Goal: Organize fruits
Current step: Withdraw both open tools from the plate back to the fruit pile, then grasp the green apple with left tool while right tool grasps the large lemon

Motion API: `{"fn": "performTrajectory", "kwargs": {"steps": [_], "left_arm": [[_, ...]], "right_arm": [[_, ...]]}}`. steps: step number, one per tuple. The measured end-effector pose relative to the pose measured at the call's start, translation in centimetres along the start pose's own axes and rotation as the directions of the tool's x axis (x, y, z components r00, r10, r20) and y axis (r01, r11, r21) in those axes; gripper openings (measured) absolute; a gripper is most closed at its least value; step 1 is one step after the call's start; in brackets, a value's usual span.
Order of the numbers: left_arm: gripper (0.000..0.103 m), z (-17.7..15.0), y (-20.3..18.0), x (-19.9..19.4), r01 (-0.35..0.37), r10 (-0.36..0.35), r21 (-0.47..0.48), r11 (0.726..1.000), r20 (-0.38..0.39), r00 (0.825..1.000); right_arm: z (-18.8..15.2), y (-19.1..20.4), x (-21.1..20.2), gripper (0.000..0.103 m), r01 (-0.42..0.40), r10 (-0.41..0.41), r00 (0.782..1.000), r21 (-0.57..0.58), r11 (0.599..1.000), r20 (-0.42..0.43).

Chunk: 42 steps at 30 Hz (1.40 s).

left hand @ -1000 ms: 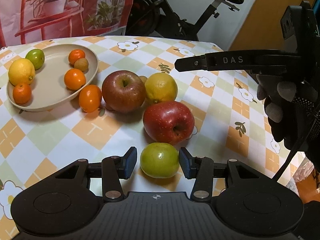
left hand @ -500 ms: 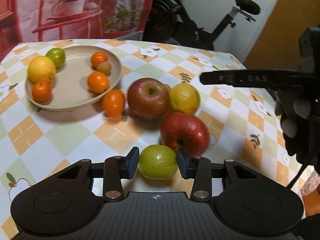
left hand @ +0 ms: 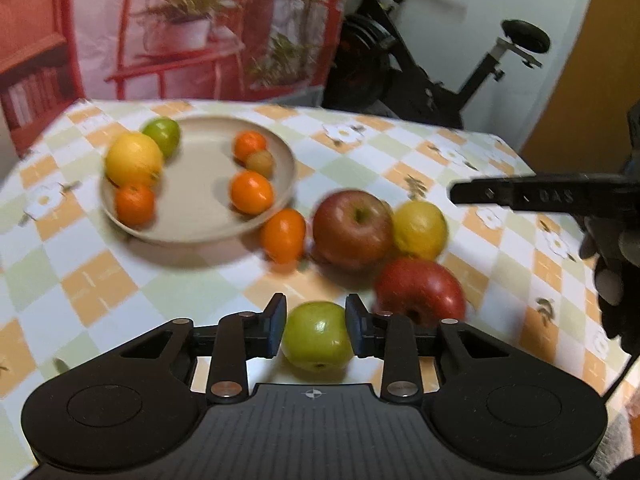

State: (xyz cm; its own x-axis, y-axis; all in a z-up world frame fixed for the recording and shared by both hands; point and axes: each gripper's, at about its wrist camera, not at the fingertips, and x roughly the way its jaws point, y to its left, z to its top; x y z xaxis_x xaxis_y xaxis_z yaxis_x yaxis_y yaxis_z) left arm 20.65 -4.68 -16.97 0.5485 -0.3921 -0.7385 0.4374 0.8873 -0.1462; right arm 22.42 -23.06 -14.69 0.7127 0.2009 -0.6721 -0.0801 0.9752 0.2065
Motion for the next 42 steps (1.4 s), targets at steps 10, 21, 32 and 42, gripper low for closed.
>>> {"fn": "performTrajectory", "kwargs": {"steps": [10, 21, 32, 42], "left_arm": [[0.049, -0.5, -0.5, 0.6, 0.047, -0.046, 0.017, 0.999, -0.044, 0.998], [0.049, -1.3, -1.2, 1.5, 0.105, -0.102, 0.025, 0.994, -0.091, 0.991], [0.049, -1.0, 1.1, 1.1, 0.001, -0.002, -0.042, 0.999, -0.039, 0.999], [0.049, -1.0, 1.5, 0.9, 0.007, -0.008, -0.052, 0.999, -0.025, 1.0]], "right_arm": [[0.0, -0.3, 0.1, 0.032, 0.003, -0.003, 1.0, 0.012, 1.0, -0.004], [-0.3, -0.7, 0.2, 0.032, 0.006, -0.005, 1.0, 0.031, 1.0, -0.017], [-0.1, -0.2, 0.8, 0.046, -0.037, 0.038, 0.998, 0.021, 0.999, -0.043], [-0.6, 0.3, 3.0, 0.055, -0.08, 0.084, 0.989, 0.031, 0.996, -0.119]]}}
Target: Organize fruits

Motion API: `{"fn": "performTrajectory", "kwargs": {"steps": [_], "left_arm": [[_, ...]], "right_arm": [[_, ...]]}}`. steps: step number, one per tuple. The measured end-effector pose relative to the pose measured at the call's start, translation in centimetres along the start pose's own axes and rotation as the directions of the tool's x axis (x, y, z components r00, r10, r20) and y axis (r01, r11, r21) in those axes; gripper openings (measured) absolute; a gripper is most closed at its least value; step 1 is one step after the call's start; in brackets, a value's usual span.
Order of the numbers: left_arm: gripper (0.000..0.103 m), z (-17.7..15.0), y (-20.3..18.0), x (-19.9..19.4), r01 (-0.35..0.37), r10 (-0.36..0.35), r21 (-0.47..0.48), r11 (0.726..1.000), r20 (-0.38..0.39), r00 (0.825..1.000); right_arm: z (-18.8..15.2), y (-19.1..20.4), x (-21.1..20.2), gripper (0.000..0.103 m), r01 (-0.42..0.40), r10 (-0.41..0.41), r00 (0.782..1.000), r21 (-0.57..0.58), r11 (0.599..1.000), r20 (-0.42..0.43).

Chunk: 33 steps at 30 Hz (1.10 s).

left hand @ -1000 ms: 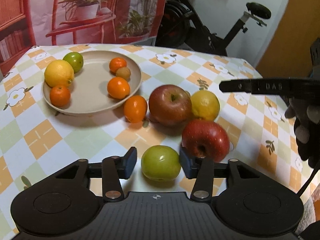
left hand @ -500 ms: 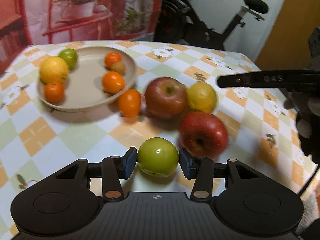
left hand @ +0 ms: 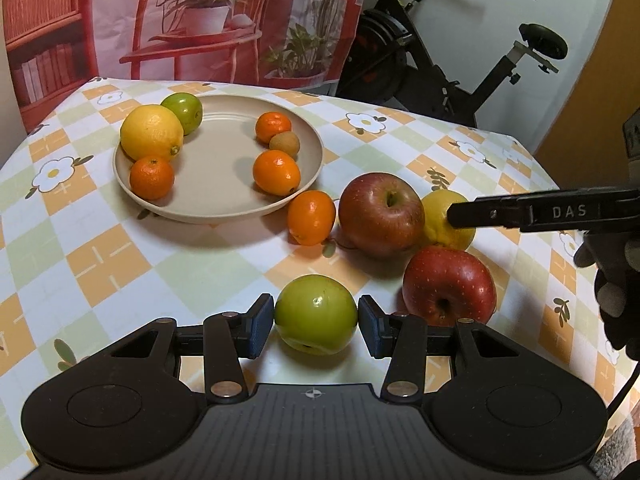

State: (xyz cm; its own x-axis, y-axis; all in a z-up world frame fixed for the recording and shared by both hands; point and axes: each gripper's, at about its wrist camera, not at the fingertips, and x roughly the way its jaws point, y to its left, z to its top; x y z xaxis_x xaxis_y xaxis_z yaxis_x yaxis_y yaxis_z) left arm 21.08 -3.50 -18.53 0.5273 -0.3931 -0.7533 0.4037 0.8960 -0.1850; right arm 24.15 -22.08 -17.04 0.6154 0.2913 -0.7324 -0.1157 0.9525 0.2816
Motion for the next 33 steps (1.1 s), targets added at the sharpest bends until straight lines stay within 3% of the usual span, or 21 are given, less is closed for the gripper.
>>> {"fn": "performTrajectory", "kwargs": {"steps": [7, 23, 26, 29, 33], "left_arm": [[0.049, -0.1, 0.7, -0.1, 0.004, -0.004, -0.037, 0.999, 0.011, 1.0], [0.049, 0.5, 1.6, -1.9, -0.035, 0.039, -0.061, 0.998, 0.065, 0.997], [0.049, 1.0, 1.7, -2.5, -0.041, 0.046, -0.057, 0.998, 0.086, 0.995], [0.049, 1.4, 1.9, -2.8, -0.051, 0.056, -0.049, 0.997, 0.098, 0.994], [0.049, 1.1, 2.1, -2.8, -0.049, 0.054, -0.058, 0.997, 0.088, 0.995]], "right_arm": [[-0.5, 0.4, 1.6, 0.06, -0.013, 0.013, 0.999, -0.001, 1.0, -0.039], [-0.4, 0.3, 0.0, 0.055, 0.031, -0.03, 0.999, -0.027, 0.999, 0.012], [0.0, 0.3, -0.7, 0.047, 0.038, -0.037, 0.999, -0.032, 0.999, 0.032], [0.4, 0.3, -1.0, 0.032, 0.029, -0.027, 0.999, -0.043, 0.999, 0.038], [0.4, 0.6, -1.2, 0.031, 0.031, -0.029, 0.999, -0.052, 0.998, 0.025]]}}
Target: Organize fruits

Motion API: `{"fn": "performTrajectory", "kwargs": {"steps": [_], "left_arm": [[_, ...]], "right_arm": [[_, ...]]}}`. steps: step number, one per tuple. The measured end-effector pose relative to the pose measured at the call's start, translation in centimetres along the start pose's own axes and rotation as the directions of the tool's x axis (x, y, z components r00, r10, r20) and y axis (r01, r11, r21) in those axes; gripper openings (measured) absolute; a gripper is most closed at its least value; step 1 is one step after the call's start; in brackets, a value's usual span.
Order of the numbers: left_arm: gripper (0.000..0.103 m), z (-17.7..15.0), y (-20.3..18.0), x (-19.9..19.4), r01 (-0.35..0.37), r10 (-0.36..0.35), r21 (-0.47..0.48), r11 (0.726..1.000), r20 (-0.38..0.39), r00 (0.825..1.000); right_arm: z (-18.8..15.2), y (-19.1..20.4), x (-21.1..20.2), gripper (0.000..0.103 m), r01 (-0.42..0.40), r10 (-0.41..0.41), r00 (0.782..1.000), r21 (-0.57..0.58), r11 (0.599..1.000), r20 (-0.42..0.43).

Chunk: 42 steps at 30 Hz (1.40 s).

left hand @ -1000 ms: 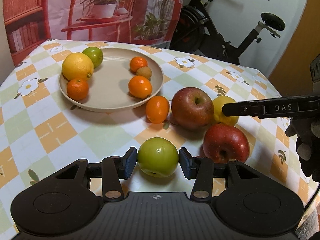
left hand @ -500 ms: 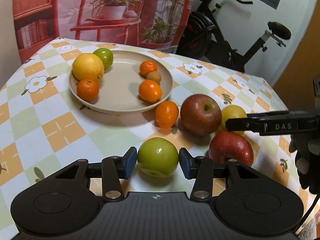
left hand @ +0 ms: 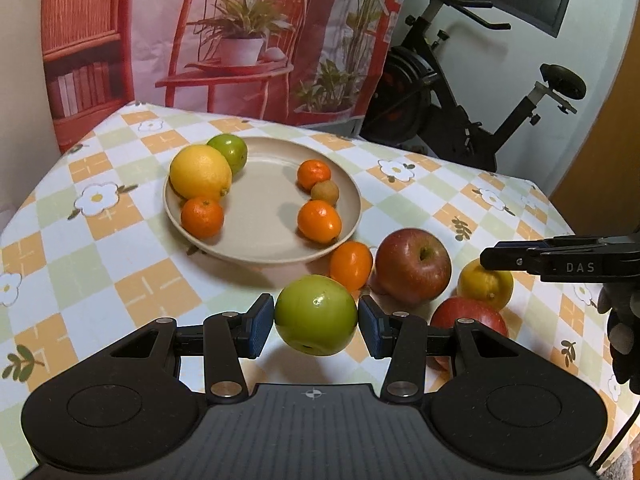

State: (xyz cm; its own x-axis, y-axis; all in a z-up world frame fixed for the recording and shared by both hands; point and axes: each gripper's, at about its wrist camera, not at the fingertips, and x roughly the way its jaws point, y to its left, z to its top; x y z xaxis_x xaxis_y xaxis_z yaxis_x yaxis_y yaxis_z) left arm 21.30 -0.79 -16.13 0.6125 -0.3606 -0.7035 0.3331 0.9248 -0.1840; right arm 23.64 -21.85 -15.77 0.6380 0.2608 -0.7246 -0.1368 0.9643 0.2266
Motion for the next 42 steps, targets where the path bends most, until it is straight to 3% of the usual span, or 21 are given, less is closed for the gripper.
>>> {"fn": "performTrajectory", "kwargs": {"steps": [4, 13, 27, 35, 42], "left_arm": [[0.049, -0.5, 0.1, 0.2, 0.011, -0.011, -0.01, 1.0, -0.016, 1.0], [0.049, -0.5, -0.1, -0.2, 0.023, -0.023, -0.005, 1.0, -0.007, 1.0], [0.049, -0.5, -0.2, -0.5, 0.027, -0.027, 0.0, 1.0, 0.0, 1.0], [0.049, -0.3, 0.0, -0.8, 0.02, -0.02, -0.005, 1.0, 0.01, 1.0], [0.049, -0.3, 0.1, -1.0, 0.02, -0.02, -0.007, 1.0, 0.016, 1.0]], "right_arm": [[-0.7, 0.2, -0.4, 0.042, 0.015, -0.015, 1.0, -0.005, 1.0, -0.012], [-2.1, 0.0, -0.7, 0.051, 0.003, -0.001, 0.999, 0.048, 0.999, -0.044], [-2.3, -1.1, 0.3, 0.055, -0.016, 0.044, 0.991, 0.222, 0.975, -0.124], [-2.3, -2.1, 1.7, 0.054, -0.008, 0.079, 0.984, 0.399, 0.917, -0.162], [-2.2, -1.7, 2.0, 0.053, 0.008, 0.049, 0.989, 0.377, 0.926, -0.139]]}}
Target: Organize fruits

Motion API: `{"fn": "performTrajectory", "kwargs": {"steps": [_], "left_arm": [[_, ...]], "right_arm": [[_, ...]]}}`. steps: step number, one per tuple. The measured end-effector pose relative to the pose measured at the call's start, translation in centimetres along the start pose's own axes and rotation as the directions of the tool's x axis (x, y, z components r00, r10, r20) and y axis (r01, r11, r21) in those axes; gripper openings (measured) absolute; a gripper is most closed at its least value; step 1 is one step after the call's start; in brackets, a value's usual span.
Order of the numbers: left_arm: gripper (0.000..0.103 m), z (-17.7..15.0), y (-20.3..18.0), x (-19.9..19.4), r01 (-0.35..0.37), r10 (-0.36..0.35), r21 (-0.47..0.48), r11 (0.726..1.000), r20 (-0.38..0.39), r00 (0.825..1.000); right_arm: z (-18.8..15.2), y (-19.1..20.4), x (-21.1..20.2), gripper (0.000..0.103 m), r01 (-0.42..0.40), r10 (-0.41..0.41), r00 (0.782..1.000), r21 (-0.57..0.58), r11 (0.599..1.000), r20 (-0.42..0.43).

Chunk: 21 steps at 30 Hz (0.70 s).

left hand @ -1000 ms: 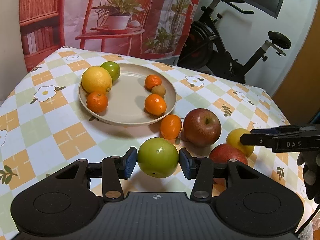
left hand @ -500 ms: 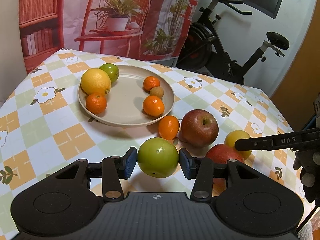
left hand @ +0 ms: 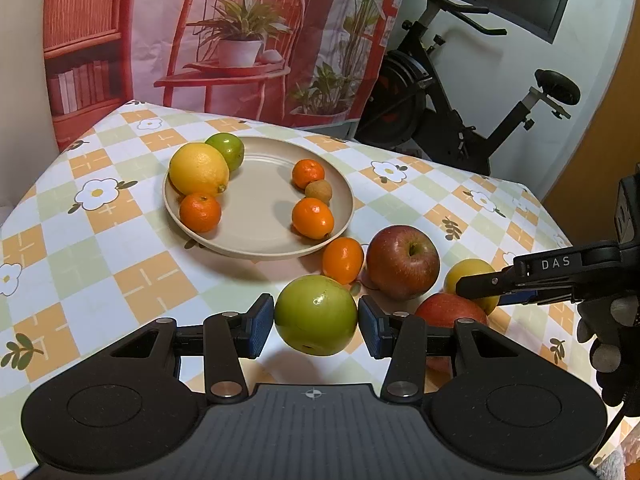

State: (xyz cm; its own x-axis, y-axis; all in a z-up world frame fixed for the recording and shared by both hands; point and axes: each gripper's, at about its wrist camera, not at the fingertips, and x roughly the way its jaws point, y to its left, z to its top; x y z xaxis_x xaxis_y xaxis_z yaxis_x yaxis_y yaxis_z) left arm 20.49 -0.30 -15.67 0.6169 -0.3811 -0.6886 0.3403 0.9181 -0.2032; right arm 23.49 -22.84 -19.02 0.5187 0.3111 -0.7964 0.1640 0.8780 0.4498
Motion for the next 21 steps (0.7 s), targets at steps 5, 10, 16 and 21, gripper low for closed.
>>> {"fn": "performTrajectory", "kwargs": {"steps": [5, 10, 16, 21], "left_arm": [[0.049, 0.0, 0.1, -0.2, -0.003, 0.003, 0.0, 1.0, 0.007, 1.0], [0.049, -0.1, 0.1, -0.6, -0.004, 0.004, -0.001, 1.0, 0.013, 1.0], [0.049, -0.1, 0.0, -0.8, -0.004, 0.004, -0.002, 1.0, 0.018, 1.0], [0.049, -0.1, 0.0, -0.8, -0.002, 0.002, 0.003, 1.0, 0.017, 1.0]], "right_arm": [[0.4, 0.6, 0.1, 0.053, 0.025, -0.025, 1.0, -0.072, 0.997, 0.002], [1.1, 0.4, 0.1, 0.055, 0.023, -0.023, 1.0, -0.027, 0.999, -0.009], [1.9, -0.2, -0.4, 0.055, -0.016, 0.015, 1.0, 0.044, 0.999, 0.002], [2.0, 0.1, 0.2, 0.053, 0.007, -0.006, 1.0, 0.054, 0.999, -0.008]]}}
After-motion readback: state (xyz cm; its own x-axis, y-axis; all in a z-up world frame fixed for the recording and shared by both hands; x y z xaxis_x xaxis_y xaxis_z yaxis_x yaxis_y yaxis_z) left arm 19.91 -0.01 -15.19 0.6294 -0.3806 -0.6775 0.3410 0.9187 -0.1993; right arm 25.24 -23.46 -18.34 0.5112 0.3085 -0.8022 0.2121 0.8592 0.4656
